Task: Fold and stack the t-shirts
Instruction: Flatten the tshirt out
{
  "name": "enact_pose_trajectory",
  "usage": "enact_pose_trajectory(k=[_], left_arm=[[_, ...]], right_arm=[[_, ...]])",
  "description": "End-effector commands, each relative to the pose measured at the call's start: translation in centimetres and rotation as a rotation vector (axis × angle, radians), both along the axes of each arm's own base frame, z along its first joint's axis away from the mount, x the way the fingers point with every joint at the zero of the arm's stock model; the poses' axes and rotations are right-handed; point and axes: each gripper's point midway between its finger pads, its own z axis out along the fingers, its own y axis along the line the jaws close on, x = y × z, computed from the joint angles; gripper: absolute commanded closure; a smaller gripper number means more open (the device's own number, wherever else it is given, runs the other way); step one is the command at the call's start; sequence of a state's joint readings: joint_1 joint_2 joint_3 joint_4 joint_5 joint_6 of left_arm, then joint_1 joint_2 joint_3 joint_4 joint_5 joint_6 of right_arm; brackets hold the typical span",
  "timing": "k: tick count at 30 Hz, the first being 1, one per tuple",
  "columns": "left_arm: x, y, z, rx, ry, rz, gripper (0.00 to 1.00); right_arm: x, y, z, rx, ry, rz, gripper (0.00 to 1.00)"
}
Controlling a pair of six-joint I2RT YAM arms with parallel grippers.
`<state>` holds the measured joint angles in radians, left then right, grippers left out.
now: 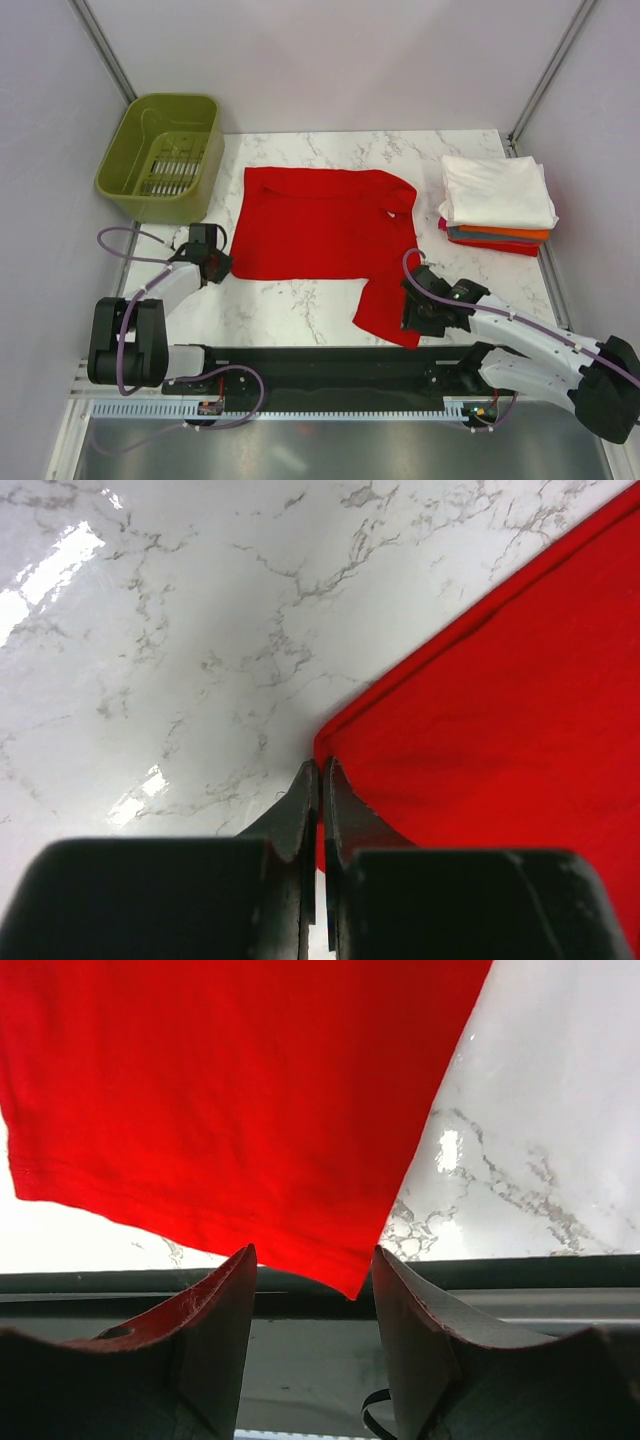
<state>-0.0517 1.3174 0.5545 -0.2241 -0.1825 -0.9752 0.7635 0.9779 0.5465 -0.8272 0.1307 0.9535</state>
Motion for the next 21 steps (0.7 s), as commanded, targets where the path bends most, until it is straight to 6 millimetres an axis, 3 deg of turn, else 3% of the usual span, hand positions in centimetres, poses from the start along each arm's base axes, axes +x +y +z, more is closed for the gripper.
enact_pose_trajectory(k=[1,8,14,21], left_arm=[[0.6,0.7,0.7,0.031,-0.006,0.019,0.98],[2.2,0.9,1.6,0.030,-0.025,0.032,0.98],[2.7,1.1,1.2,0.021,-0.010,0.056,0.98],[2.6,3.9,1.3,0.003,-0.019,0.140,0.98]], right_arm=[[-0.4,0.4,-0.2,0.013,0.019,-0.058,0.43],[-2.1,0.6,-0.1,0.022,0.035,-0.123,0.43],[-3.0,1.2,-0.9,0.041,0.041,-0.152,0.44],[-3.1,2.0,-1.1,0.032,0.032,-0.133,0.44]])
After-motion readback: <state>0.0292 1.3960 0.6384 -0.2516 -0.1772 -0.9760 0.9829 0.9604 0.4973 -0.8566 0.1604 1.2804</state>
